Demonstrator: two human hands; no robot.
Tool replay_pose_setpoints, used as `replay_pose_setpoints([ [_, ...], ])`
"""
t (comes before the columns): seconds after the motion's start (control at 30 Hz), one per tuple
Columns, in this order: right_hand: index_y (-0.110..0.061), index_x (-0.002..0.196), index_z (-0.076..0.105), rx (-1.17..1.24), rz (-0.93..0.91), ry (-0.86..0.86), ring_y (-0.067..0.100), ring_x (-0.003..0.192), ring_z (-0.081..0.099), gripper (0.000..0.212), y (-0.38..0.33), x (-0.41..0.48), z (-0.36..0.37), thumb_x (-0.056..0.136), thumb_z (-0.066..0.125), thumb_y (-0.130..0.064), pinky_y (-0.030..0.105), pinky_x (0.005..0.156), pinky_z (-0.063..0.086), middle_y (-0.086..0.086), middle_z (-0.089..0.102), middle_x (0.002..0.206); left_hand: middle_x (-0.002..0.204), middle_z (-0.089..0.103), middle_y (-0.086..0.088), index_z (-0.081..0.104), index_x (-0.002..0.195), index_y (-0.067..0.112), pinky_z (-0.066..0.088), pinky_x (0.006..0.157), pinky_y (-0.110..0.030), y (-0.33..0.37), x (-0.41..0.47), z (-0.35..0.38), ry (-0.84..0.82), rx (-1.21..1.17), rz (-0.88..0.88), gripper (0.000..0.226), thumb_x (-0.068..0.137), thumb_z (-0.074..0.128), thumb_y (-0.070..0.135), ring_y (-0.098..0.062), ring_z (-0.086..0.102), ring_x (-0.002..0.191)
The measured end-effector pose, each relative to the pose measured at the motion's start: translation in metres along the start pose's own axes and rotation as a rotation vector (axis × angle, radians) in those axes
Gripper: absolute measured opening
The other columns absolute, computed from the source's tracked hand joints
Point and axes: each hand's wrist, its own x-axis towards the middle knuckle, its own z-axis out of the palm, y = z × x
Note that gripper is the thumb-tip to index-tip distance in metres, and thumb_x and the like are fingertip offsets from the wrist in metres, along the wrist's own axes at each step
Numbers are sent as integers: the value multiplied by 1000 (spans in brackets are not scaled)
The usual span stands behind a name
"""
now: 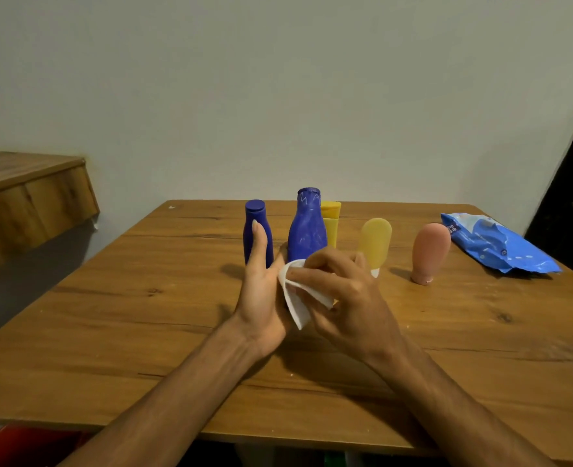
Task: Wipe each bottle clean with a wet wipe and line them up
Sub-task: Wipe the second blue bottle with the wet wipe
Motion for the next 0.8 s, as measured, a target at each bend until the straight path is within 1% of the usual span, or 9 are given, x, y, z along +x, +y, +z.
replay_pose_setpoints([
  [0.13, -17, 105, 69, -41, 38, 131, 22, 84, 53, 30, -1, 5, 0, 84, 54, -34, 32, 64, 45, 2, 59, 99, 125, 62, -18, 51, 139, 10, 38, 110, -50, -3, 1, 1, 12, 88, 12, 94, 83, 36, 83, -32, 56, 123],
  [0.27, -19, 108, 66, -19, -56, 62, 15, 91, 51, 29, -1, 3, 0, 84, 55, -33, 33, 67, 46, 1, 58, 100, 115, 64, -17, 56, 134, 10, 40, 107, -53, -5, 1, -1, 44, 107, 14, 94, 78, 45, 84, -32, 59, 114],
  [0.37, -16, 106, 68, -33, -51, 65, 10, 89, 47, 31, 0, 6, -1, 82, 55, -32, 31, 64, 44, 3, 59, 97, 111, 65, -17, 66, 119, 9, 41, 107, -54, -8, 1, 0, 66, 175, 40, 77, 79, 57, 74, -33, 61, 111],
  [0.47, -12, 102, 70, -73, 28, 97, 18, 86, 53, 36, 0, 9, -2, 82, 52, -35, 23, 65, 40, 6, 61, 97, 102, 70, -11, 74, 98, 17, 50, 94, -47, -11, -2, 6, 91, 258, 58, 50, 88, 53, 61, -27, 66, 104],
  [0.53, -12, 103, 70, -92, 70, 126, 22, 85, 56, 34, 1, 9, -1, 83, 51, -32, 23, 66, 40, 6, 61, 99, 105, 71, -11, 71, 105, 17, 51, 91, -46, -12, -4, 7, 78, 268, 52, 48, 92, 47, 57, -26, 67, 106],
  [0.63, -12, 109, 68, -88, 124, 189, 20, 90, 53, 27, 4, 8, 0, 83, 64, -16, 33, 65, 49, 5, 57, 104, 118, 68, -13, 63, 124, 17, 49, 94, -46, -12, -5, 9, 69, 278, 51, 53, 95, 43, 57, -28, 63, 116],
  [0.67, -11, 110, 67, -83, 121, 189, 18, 93, 51, 28, 4, 8, 0, 82, 65, -16, 32, 67, 49, 3, 54, 106, 118, 68, -13, 62, 125, 17, 49, 94, -46, -12, -5, 9, 68, 276, 56, 53, 96, 40, 57, -28, 63, 116],
  [0.73, -13, 108, 67, -95, 62, 134, 14, 96, 47, 31, 3, 7, -1, 84, 56, -28, 22, 73, 41, -2, 48, 108, 112, 70, -13, 65, 118, 16, 49, 94, -46, -12, -4, 8, 63, 291, 75, 56, 97, 37, 59, -28, 65, 112],
  [0.8, -15, 105, 68, -127, -1, 68, 12, 95, 44, 33, 1, 6, -1, 82, 52, -33, 22, 73, 35, -4, 45, 105, 106, 71, -12, 67, 108, 15, 51, 91, -45, -12, -4, 9, 79, 325, 84, 57, 94, 37, 62, -27, 67, 107],
])
